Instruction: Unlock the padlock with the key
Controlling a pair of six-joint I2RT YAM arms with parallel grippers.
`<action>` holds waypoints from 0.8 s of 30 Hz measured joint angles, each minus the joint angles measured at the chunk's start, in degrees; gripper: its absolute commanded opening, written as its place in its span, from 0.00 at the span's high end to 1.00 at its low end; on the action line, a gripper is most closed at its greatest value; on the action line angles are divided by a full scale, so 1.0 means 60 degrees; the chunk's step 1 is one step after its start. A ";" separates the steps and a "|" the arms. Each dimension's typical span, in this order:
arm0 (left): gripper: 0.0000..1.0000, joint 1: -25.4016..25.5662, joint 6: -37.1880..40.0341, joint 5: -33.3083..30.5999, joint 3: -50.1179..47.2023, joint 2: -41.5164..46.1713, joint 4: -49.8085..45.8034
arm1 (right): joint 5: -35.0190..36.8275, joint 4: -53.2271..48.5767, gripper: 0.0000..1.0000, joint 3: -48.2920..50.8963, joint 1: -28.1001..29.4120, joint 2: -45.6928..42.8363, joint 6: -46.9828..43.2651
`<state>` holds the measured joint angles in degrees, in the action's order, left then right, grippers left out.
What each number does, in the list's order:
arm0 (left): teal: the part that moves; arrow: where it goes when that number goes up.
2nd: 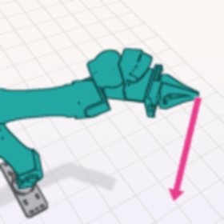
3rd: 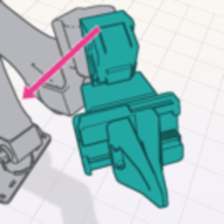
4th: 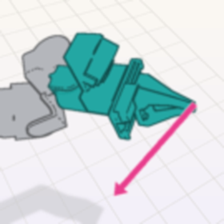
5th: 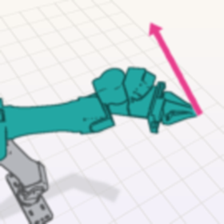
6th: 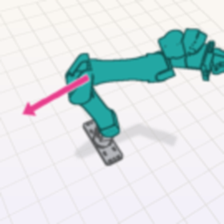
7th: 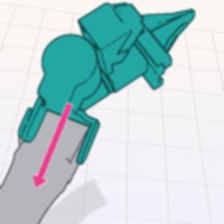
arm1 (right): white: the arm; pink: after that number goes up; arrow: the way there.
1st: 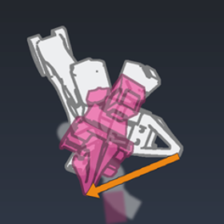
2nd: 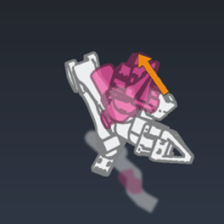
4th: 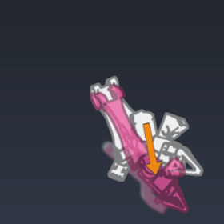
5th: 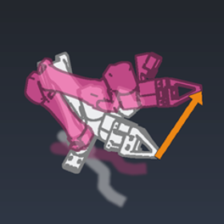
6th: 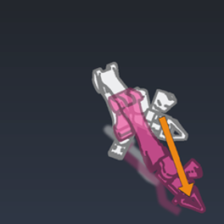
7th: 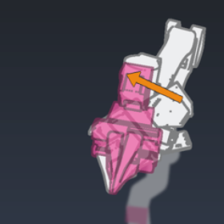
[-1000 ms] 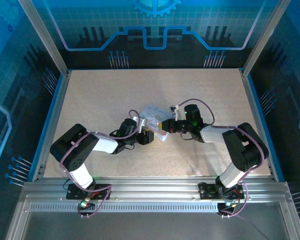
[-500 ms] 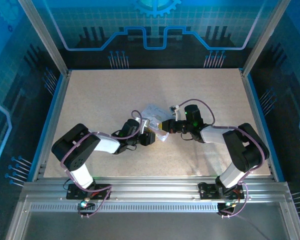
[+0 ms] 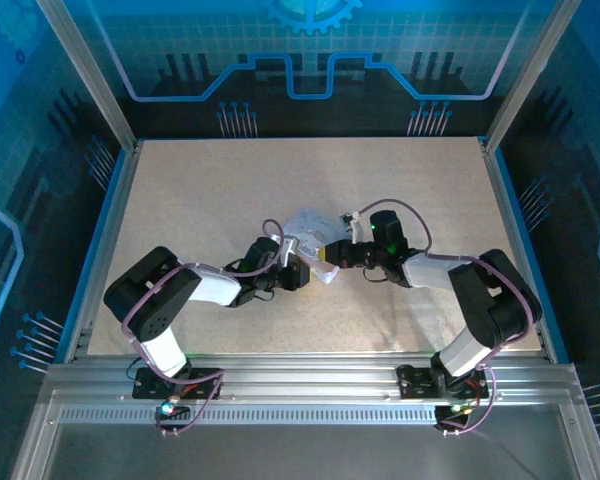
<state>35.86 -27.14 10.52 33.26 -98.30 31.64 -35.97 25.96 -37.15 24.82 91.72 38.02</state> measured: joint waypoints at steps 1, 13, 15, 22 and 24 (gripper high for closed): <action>0.69 0.0000 -0.0015 0.0000 0.0004 0.0000 0.0000 | 0.0011 -0.0135 1.00 -0.0004 0.0004 -0.0076 -0.0047; 0.69 0.0000 -0.1235 0.0579 0.0244 0.0208 -0.0608 | 0.1483 -0.1614 1.00 0.0372 0.0401 -0.2809 -0.1359; 0.70 0.0000 -0.1450 0.0678 0.0342 0.0372 -0.0907 | 0.1891 -0.1843 1.00 0.0718 0.0692 -0.3249 -0.1530; 0.72 0.0000 -0.2167 0.1049 0.0823 0.0823 -0.1690 | 0.3195 -0.2481 1.00 0.1566 0.1676 -0.4065 -0.1898; 0.73 0.0000 -0.2339 0.1147 0.0925 0.0914 -0.1836 | 0.3472 -0.2557 1.00 0.1690 0.1920 -0.4127 -0.2011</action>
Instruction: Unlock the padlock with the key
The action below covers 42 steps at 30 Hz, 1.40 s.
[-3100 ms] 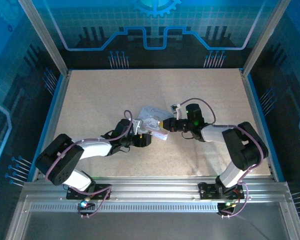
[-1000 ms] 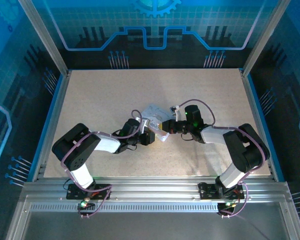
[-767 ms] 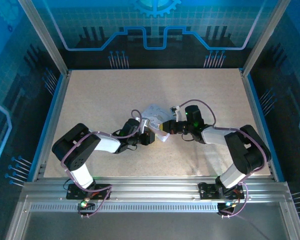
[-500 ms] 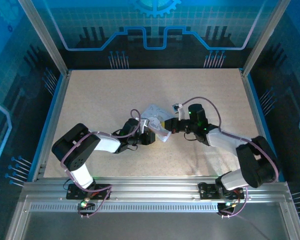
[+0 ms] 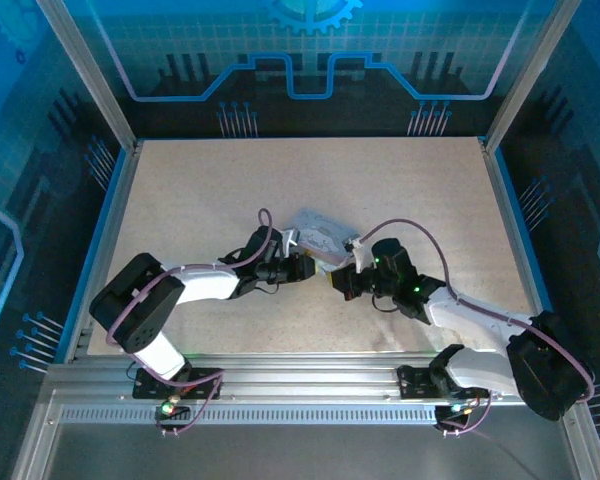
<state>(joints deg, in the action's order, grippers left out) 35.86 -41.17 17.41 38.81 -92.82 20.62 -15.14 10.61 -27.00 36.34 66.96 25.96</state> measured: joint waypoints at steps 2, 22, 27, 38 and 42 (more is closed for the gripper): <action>0.74 0.0000 -0.0168 0.0084 0.0087 0.0055 -0.0142 | 0.0226 -0.0080 1.00 0.0091 0.0146 0.0004 -0.0102; 0.78 0.0000 -0.1315 0.0328 0.0226 0.0211 -0.0397 | 0.1319 0.0681 1.00 0.0149 0.0572 0.1621 -0.0335; 0.78 0.0000 -0.1377 0.0324 0.0226 0.0295 -0.0397 | 0.1424 0.0998 1.00 0.0149 0.0590 0.1840 -0.0302; 0.77 0.0000 -0.1384 0.0324 0.0226 0.0295 -0.0397 | 0.1424 0.1322 1.00 0.0149 0.0590 0.1869 -0.0302; 0.76 0.0000 -0.1384 0.0321 0.0226 0.0295 -0.0401 | 0.1424 0.1322 1.00 0.0149 0.0590 0.1869 -0.0302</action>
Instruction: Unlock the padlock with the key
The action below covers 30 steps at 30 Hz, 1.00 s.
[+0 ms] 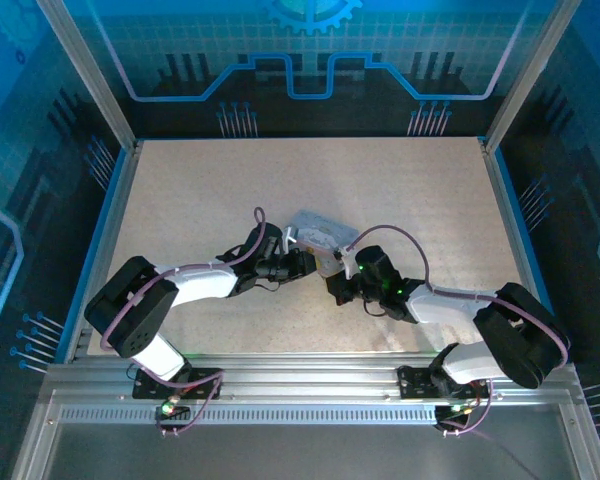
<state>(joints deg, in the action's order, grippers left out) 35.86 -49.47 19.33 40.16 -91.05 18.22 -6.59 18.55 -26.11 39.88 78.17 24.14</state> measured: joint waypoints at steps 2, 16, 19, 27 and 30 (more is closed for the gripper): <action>0.76 0.0000 0.0000 0.0000 0.0000 0.0000 0.0004 | 0.0000 -0.0004 1.00 0.0000 0.0004 0.0000 0.0000; 0.76 0.0000 0.0000 0.0000 0.0000 0.0000 0.0000 | 0.0029 0.0000 1.00 0.0091 0.0040 -0.0259 0.0000; 0.76 0.0000 -0.0004 0.0000 0.0000 0.0000 0.0000 | 0.0029 -0.0004 1.00 0.0106 0.0040 -0.0280 0.0000; 0.76 0.0000 0.0004 0.0000 0.0000 0.0000 -0.0040 | 0.0033 0.0044 1.00 0.0106 0.0040 -0.0280 0.0000; 0.76 0.0000 0.0004 0.0000 0.0000 0.0000 -0.0076 | 0.0036 0.0106 1.00 0.0106 0.0040 -0.0280 0.0000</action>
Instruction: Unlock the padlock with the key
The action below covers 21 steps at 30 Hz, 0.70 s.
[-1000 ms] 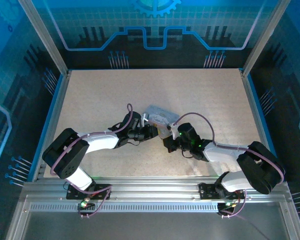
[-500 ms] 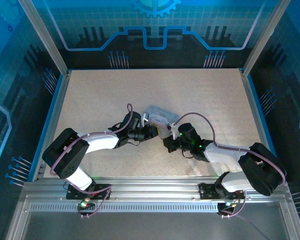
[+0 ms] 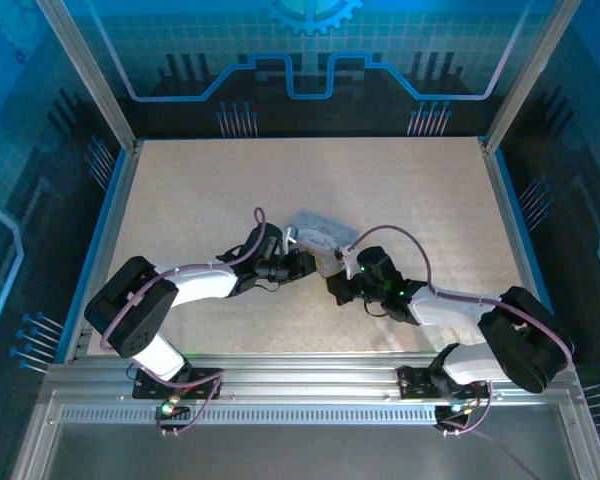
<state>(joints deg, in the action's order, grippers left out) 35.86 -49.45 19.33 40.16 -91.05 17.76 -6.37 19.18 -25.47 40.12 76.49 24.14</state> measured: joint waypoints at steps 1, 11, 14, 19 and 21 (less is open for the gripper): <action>0.75 0.0000 -0.0004 0.0000 0.0000 0.0000 0.0000 | 0.0000 0.0018 1.00 0.0000 0.0000 0.0000 0.0000; 0.74 0.0000 -0.0004 -0.0004 0.0000 0.0000 -0.0004 | 0.0036 0.0291 1.00 0.0000 0.0004 0.0087 0.0000; 0.74 0.0000 -0.0004 -0.0018 0.0000 0.0000 -0.0011 | 0.0055 0.0313 1.00 -0.0004 0.0004 0.0131 -0.0004; 0.74 0.0000 -0.0004 -0.0069 0.0000 0.0000 -0.0062 | 0.0062 0.0266 1.00 -0.0033 0.0018 0.0197 -0.0022; 0.74 0.0000 -0.0004 -0.0069 0.0000 0.0000 -0.0076 | 0.0073 0.0197 1.00 -0.0036 0.0018 0.0197 -0.0036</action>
<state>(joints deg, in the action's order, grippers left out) 35.86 -49.47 18.92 40.16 -91.05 17.30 -5.93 20.36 -25.69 40.23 77.67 23.92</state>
